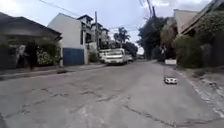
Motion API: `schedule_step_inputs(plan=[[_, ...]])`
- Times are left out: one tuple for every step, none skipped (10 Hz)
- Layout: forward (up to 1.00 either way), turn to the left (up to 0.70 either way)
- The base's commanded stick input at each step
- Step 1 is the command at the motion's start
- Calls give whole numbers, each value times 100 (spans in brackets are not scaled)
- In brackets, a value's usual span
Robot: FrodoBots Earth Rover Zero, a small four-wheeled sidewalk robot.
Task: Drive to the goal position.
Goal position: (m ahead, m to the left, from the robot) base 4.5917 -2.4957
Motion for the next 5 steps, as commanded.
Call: schedule_step_inputs(plan=[[70, -35], [70, -35], [70, -35], [70, -35], [70, -35]])
